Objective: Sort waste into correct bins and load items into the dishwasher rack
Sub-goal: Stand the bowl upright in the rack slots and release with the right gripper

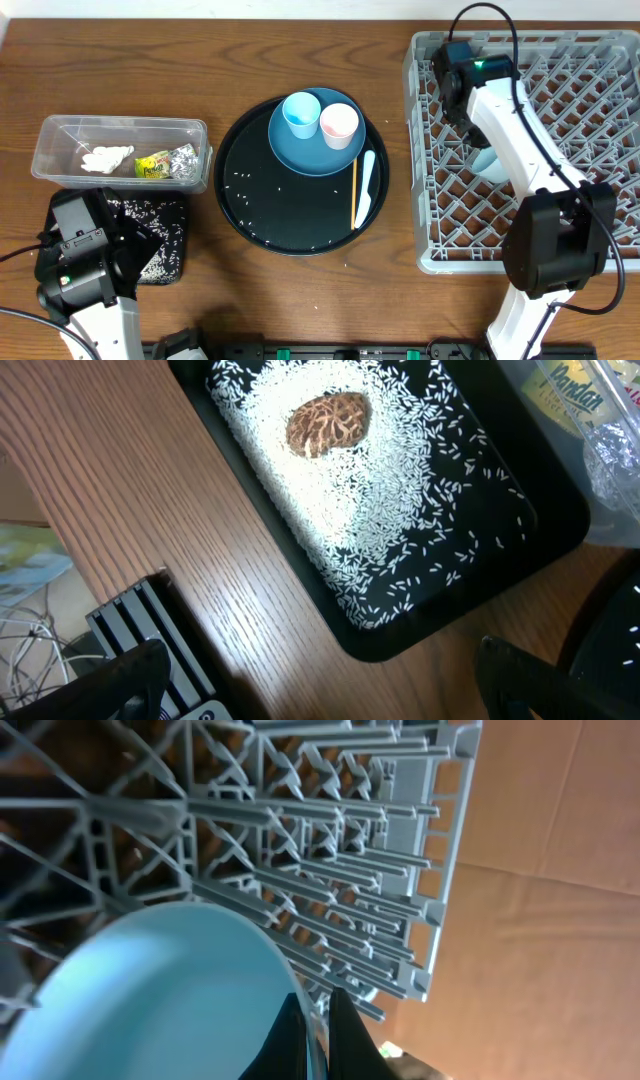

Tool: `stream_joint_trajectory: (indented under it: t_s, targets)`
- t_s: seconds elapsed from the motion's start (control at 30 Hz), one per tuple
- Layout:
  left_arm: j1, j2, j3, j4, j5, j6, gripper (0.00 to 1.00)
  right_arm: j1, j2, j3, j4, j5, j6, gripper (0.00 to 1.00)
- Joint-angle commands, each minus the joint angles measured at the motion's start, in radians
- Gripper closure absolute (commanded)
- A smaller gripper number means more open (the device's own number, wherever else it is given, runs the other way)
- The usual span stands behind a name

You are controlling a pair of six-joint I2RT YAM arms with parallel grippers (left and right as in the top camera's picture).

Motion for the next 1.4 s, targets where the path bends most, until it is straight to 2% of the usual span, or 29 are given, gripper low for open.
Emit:
stream_joint_trajectory:
  t_s: [0.0, 0.3, 0.4, 0.43, 0.6, 0.8, 1.1, 1.37]
  targets:
    - [0.004, -0.001, 0.013, -0.002, -0.011, -0.001, 0.02, 0.04, 0.045, -0.029, 0.009, -0.312, 0.049, 0.99]
    - [0.004, -0.001, 0.013, -0.002, -0.011, -0.001, 0.02, 0.074, 0.046, -0.029, 0.039, -0.406, 0.089, 0.98]
    - [0.004, -0.001, 0.013, -0.002, -0.011, -0.001, 0.02, 0.085, 0.046, -0.029, 0.057, -0.434, 0.089, 0.94]
    - [0.004, -0.001, 0.013, -0.002, -0.011, -0.001, 0.02, 0.089, 0.046, -0.03, 0.064, -0.442, 0.089, 0.9]
    - [0.004, -0.001, 0.013, -0.002, -0.011, -0.001, 0.02, 0.11, 0.046, -0.029, 0.117, -0.53, 0.089, 0.55]
    - [0.004, -0.001, 0.013, -0.002, -0.011, -0.001, 0.02, 0.115, 0.043, -0.008, 0.16, -0.58, 0.089, 0.44]
    - [0.004, -0.001, 0.013, -0.002, -0.011, -0.001, 0.02, 0.113, -0.032, 0.143, 0.095, -0.594, 0.113, 0.4]
    - [0.004, -0.001, 0.013, -0.002, -0.011, -0.001, 0.02, 0.113, -0.146, 0.2, -0.07, -0.893, 0.187, 0.48]
